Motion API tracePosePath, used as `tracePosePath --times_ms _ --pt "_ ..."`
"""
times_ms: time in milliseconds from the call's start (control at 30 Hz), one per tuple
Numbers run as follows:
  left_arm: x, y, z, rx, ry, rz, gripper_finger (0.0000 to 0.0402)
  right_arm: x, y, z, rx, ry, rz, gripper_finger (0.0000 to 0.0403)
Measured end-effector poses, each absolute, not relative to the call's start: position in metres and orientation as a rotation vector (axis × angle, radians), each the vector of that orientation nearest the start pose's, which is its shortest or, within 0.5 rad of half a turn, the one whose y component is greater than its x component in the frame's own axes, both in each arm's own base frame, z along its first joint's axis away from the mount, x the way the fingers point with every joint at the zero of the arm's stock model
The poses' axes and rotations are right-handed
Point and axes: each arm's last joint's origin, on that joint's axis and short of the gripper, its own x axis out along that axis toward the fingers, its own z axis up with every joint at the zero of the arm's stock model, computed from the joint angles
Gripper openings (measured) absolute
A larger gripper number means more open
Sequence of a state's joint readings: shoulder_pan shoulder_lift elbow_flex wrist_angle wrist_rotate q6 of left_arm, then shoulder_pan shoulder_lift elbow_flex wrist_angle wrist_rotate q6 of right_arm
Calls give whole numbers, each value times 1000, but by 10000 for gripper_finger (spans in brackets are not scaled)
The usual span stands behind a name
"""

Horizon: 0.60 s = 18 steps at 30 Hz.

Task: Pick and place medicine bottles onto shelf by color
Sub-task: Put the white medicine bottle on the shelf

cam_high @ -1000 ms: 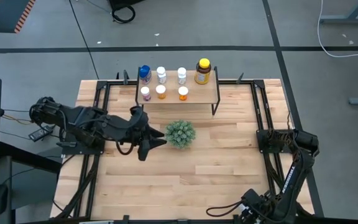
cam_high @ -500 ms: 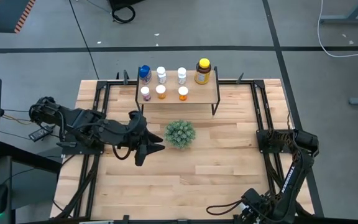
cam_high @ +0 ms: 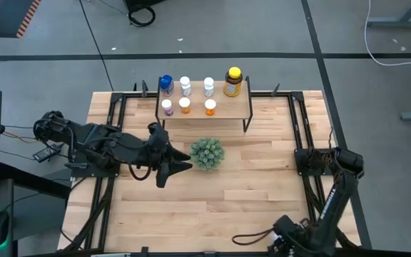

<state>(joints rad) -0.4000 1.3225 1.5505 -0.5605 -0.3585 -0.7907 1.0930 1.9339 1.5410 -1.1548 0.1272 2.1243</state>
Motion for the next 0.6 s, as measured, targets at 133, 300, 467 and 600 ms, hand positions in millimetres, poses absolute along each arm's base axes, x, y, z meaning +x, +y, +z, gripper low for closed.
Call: tracePosePath --times_ms 133,300,467,600 --pt "254 -96 451 -626 232 42 173 204 305 230 762 1297 -748 214" --pt "243 -89 459 -607 199 38 173 264 262 260 710 1295 -688 214" --pt "217 -78 474 -532 154 14 173 316 196 294 656 1260 -682 214" --pt "186 -63 488 -499 105 10 172 340 136 317 640 1256 -726 214"
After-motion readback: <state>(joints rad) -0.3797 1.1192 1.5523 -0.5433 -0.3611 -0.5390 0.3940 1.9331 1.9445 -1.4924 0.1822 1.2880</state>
